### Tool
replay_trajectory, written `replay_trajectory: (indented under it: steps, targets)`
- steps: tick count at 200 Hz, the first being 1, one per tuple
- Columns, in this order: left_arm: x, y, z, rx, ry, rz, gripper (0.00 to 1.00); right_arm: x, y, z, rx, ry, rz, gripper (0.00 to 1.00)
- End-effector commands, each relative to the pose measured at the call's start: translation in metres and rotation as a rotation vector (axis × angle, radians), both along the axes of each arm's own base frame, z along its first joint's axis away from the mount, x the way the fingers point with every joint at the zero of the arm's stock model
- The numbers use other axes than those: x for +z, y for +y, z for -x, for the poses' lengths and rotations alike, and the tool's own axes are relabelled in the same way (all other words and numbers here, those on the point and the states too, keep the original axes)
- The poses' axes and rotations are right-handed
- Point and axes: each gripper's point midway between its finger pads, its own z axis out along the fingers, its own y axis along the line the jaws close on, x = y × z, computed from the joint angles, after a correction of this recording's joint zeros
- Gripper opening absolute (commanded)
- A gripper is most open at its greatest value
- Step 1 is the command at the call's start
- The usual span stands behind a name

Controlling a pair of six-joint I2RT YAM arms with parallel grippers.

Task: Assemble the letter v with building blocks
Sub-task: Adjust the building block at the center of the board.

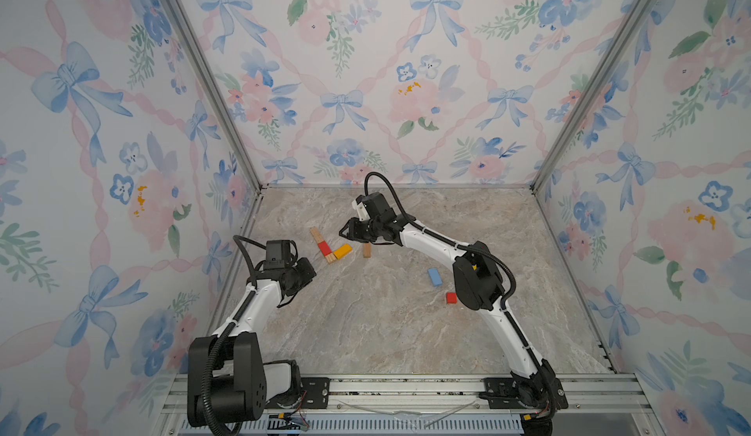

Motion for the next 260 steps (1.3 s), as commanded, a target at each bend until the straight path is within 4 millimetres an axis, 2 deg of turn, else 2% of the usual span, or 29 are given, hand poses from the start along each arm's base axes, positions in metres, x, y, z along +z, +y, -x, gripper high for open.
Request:
replay_trajectory:
  steps: [1, 80, 175, 216, 260]
  targets:
    - [0.0, -0.002, 0.005, 0.011, -0.001, 0.027, 0.0, -0.033, -0.013, -0.002, 0.003, 0.022, 0.138, 0.43]
    - [0.0, -0.002, 0.005, 0.01, -0.002, 0.029, 0.0, -0.065, -0.02, -0.013, -0.013, 0.023, 0.204, 0.53]
    - [-0.001, -0.002, 0.005, 0.01, 0.001, 0.031, 0.0, -0.074, -0.013, -0.013, -0.025, 0.064, 0.159, 0.57]
    - [0.0, -0.003, 0.005, 0.009, -0.001, 0.032, 0.0, -0.076, -0.01, -0.011, -0.023, 0.08, 0.149, 0.57]
    - [0.0, -0.003, 0.005, 0.008, 0.002, 0.033, 0.0, -0.075, -0.011, -0.009, -0.021, 0.082, 0.155, 0.47]
